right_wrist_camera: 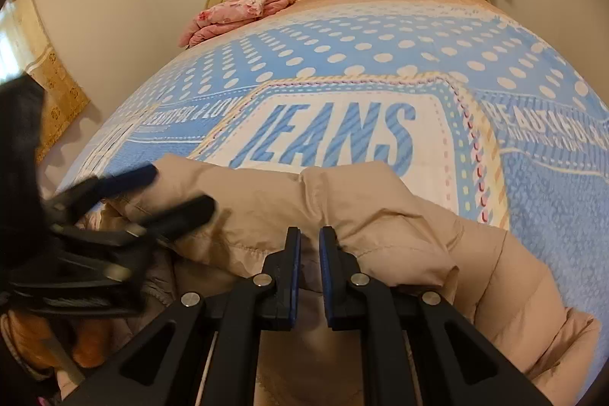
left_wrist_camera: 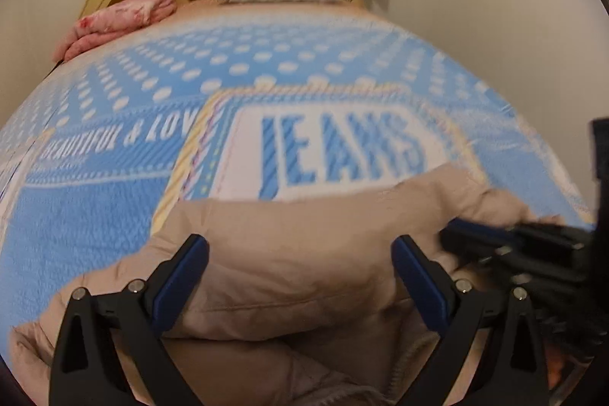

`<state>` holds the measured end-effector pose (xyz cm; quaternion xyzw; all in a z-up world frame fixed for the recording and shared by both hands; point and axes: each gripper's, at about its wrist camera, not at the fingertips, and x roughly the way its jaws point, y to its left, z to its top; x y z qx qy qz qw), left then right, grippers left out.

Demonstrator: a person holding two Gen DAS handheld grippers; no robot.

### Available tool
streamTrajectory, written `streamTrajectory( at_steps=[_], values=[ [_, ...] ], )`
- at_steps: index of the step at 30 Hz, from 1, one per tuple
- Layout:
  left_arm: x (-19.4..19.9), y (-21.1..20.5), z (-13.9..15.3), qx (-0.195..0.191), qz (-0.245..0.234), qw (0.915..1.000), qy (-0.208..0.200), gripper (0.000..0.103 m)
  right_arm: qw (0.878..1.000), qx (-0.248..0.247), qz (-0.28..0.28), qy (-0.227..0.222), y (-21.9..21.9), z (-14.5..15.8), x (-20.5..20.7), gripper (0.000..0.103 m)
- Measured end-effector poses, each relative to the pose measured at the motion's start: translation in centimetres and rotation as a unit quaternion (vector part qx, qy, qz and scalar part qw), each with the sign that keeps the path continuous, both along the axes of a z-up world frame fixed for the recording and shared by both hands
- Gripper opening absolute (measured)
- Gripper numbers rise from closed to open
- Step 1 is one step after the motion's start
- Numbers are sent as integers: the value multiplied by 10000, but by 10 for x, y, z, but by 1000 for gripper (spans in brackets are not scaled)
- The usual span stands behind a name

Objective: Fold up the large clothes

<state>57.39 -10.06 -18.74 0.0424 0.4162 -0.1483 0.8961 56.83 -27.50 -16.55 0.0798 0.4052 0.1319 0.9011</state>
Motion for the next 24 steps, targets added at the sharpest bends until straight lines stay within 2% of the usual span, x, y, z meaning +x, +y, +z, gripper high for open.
streamTrajectory(
  at_steps=[5,10,24],
  values=[
    [6,-2,-11,25,99,9999,129,103,10000,-81,-5,-18,0,-5,0,10],
    [4,-13,-19,353,132,9993,88,103,9999,19,-55,83,-2,-15,3,10],
    [6,-13,-26,572,196,9979,222,103,9995,225,-141,194,-6,-26,8,10]
  ],
)
